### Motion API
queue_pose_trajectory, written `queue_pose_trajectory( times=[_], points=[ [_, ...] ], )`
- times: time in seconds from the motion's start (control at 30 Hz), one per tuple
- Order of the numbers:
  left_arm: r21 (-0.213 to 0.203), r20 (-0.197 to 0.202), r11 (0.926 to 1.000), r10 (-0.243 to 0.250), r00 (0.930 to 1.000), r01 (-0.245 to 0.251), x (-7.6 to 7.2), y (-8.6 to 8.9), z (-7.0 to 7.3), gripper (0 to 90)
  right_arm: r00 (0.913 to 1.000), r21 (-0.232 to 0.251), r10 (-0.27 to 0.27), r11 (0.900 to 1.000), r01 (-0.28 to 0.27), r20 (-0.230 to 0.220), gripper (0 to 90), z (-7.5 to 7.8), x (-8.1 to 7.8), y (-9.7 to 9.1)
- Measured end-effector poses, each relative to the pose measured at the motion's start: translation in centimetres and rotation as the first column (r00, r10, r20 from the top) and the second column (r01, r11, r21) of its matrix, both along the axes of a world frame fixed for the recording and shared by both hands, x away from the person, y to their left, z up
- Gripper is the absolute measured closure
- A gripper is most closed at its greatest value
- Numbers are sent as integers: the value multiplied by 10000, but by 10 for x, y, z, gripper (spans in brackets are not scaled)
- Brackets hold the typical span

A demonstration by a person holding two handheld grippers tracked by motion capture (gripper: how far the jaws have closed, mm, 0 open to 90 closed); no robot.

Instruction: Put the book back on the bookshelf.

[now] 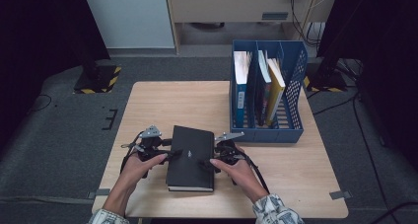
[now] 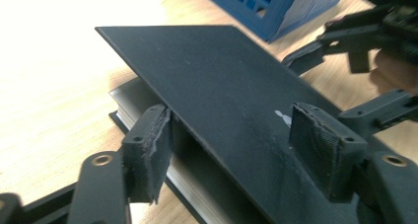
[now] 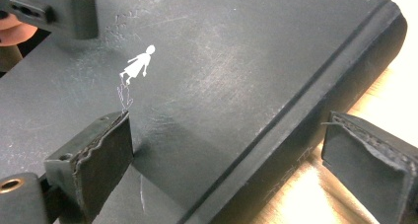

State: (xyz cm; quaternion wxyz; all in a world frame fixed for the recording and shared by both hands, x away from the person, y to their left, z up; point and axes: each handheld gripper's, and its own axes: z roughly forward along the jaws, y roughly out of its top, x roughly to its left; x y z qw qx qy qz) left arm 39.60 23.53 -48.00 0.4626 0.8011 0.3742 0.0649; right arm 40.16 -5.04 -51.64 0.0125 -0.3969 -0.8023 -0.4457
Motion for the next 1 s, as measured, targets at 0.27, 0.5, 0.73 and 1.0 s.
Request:
queue_pose_trajectory(
  times=[0.27, 0.5, 0.73, 1.0],
  points=[
    [27, -31, 10000, -94, 10000, 94, -3, -6, 0, 357, 10000, -5, 28, 10000, -28, 26, 57, 1, -2, 0],
    [92, -159, 9994, -325, 9993, 326, -2, -17, -4, 329, 10000, 54, 45, 10000, -45, 83, 54, 2, -2, 0],
    [-94, -205, 9987, -508, 9985, 506, 0, -17, -5, 314, 10000, 132, 46, 9999, -47, 72, 47, 1, -2, 1],
    [-313, -475, 9981, -542, 9974, 527, -1, -22, -5, 199, 9999, 147, 39, 9999, -41, 115, 43, 1, -3, 2]
  ],
)
